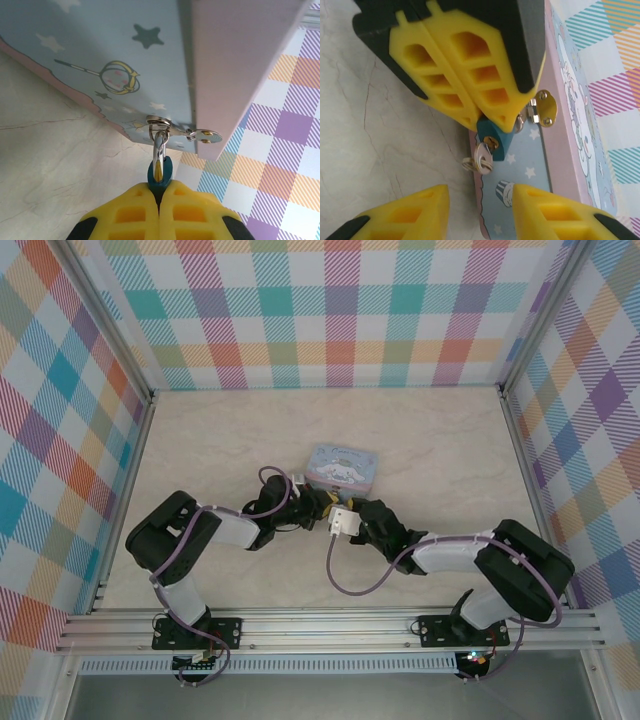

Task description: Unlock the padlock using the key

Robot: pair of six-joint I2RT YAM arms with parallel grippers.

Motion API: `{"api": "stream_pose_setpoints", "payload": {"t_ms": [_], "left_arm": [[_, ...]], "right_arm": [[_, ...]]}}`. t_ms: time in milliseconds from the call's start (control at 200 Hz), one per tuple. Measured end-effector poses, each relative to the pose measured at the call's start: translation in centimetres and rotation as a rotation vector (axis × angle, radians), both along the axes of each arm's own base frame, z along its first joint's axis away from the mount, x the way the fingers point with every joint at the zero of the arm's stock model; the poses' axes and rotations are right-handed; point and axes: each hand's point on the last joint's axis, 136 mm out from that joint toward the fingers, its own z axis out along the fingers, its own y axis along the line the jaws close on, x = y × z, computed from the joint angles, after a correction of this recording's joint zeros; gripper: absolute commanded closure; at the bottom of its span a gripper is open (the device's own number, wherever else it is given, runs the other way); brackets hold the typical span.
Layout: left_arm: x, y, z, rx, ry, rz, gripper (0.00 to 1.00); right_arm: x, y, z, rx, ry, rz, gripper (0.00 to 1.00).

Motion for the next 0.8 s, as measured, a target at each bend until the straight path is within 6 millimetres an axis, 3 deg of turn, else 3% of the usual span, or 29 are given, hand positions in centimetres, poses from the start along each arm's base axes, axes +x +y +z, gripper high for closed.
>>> {"api": "stream_pose_setpoints", "payload": {"t_ms": [220, 615, 800], "left_arm": [[0.0, 0.0, -0.1, 0.003, 0.004, 0.0, 1.0], [0.2, 0.1, 0.1, 0.0, -0.002, 0.006, 1.0], [0.2, 0.0, 0.1, 0.0, -0.002, 0.006, 1.0]], "right_arm": [[0.6, 1.1, 0.5, 0.029, -0.005, 0.011, 0.73], [0.8, 1.2, 0.4, 0.043, -0.004, -0.002, 0.96], [0.8, 1.1, 0.3, 0.079, 0.027, -0.035, 1.0]]}}
